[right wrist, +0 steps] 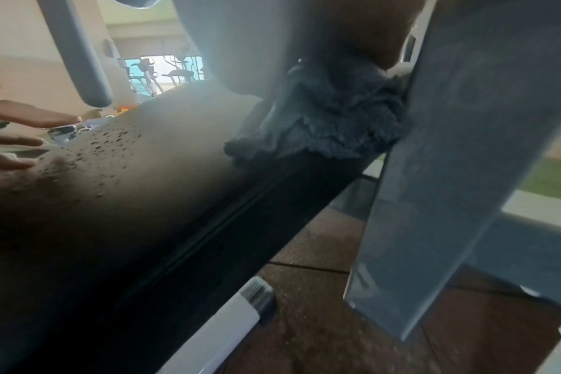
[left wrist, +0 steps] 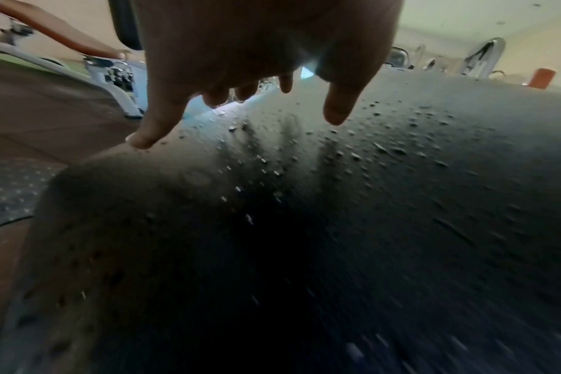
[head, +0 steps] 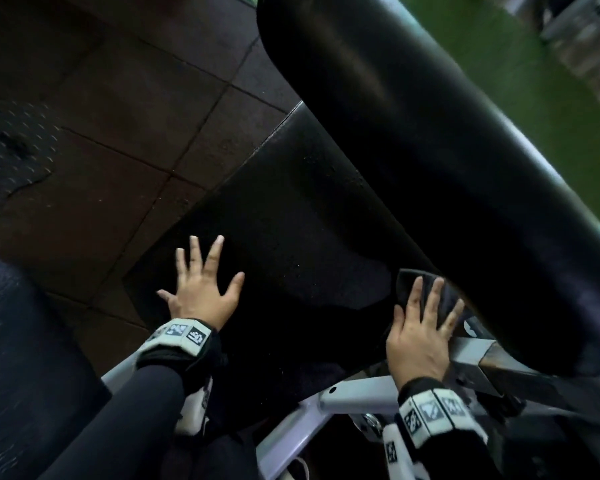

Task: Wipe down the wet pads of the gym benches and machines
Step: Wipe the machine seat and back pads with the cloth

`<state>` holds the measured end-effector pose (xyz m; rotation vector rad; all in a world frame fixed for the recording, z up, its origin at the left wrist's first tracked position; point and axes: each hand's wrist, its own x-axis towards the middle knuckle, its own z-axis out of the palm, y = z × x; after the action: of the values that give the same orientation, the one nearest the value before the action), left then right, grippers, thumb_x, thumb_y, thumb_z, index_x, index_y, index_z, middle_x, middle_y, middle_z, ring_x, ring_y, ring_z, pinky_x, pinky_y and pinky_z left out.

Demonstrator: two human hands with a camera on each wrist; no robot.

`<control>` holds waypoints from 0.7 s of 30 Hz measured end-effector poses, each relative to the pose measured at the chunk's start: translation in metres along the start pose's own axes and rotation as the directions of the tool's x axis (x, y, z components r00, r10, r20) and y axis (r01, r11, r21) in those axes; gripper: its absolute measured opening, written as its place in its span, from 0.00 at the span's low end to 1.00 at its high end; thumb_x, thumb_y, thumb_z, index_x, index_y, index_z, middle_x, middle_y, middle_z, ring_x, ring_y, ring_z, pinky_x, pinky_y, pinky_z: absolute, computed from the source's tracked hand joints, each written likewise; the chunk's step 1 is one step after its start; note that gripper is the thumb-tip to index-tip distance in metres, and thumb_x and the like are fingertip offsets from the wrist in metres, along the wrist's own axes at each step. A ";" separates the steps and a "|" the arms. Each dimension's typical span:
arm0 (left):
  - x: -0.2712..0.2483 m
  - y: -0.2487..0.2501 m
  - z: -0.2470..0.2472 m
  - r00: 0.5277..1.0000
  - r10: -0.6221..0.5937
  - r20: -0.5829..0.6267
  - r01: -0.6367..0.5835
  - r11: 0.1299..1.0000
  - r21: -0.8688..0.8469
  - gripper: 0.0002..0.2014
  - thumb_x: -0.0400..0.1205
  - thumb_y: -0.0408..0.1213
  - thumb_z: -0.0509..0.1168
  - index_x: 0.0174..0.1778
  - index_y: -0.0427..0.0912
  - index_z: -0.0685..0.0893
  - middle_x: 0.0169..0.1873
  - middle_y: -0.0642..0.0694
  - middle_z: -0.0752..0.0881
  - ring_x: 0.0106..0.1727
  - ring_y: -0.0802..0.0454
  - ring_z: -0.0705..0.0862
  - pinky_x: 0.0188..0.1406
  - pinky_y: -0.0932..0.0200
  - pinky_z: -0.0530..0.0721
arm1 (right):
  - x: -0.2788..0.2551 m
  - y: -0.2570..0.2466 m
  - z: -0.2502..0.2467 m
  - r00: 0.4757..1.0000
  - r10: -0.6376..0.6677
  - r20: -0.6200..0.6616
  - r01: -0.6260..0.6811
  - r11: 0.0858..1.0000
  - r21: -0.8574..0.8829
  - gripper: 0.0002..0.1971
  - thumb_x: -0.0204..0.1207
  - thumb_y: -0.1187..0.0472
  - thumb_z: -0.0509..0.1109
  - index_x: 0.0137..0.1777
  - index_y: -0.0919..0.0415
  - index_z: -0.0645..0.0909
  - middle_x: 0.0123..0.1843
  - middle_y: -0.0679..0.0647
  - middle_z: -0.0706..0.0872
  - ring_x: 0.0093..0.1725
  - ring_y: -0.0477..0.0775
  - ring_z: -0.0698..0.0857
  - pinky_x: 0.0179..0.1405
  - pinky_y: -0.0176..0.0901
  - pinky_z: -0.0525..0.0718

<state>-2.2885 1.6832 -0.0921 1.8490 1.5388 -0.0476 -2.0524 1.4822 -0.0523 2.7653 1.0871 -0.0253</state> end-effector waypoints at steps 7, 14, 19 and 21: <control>0.037 -0.035 -0.027 0.970 -0.067 0.232 0.062 0.998 0.028 0.40 0.78 0.65 0.57 0.70 0.79 0.29 0.80 0.62 0.30 0.83 0.39 0.35 0.70 0.19 0.58 | 0.018 -0.016 0.001 0.973 0.211 0.098 -0.216 0.975 0.046 0.29 0.83 0.47 0.40 0.82 0.57 0.46 0.84 0.61 0.52 0.81 0.72 0.47 0.79 0.63 0.35; 0.035 -0.034 -0.021 0.973 -0.059 0.225 0.045 0.997 0.066 0.39 0.80 0.63 0.55 0.71 0.75 0.28 0.79 0.60 0.27 0.82 0.38 0.33 0.69 0.18 0.58 | 0.085 -0.084 -0.075 0.919 0.358 0.166 -0.395 0.822 0.411 0.24 0.87 0.52 0.48 0.79 0.61 0.63 0.79 0.62 0.66 0.76 0.66 0.63 0.65 0.47 0.57; 0.035 -0.033 -0.020 0.971 -0.057 0.233 0.039 0.996 0.081 0.38 0.80 0.64 0.54 0.71 0.74 0.27 0.78 0.60 0.25 0.82 0.37 0.33 0.68 0.17 0.58 | 0.112 -0.140 -0.067 0.989 0.059 0.139 -0.085 0.978 0.190 0.25 0.87 0.54 0.46 0.83 0.54 0.53 0.84 0.58 0.54 0.81 0.65 0.51 0.75 0.54 0.42; 0.036 -0.033 -0.021 0.970 -0.058 0.234 0.040 0.996 0.078 0.38 0.80 0.64 0.54 0.71 0.75 0.27 0.79 0.60 0.26 0.82 0.37 0.33 0.68 0.17 0.57 | 0.104 -0.155 -0.042 0.987 -0.160 0.017 0.158 0.984 0.085 0.26 0.83 0.55 0.52 0.82 0.53 0.58 0.83 0.59 0.56 0.80 0.75 0.51 0.77 0.64 0.40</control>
<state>-2.3154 1.7253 -0.1093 1.7884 1.4316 -0.3389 -2.0829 1.6704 -0.0427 2.7345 1.3274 -0.1261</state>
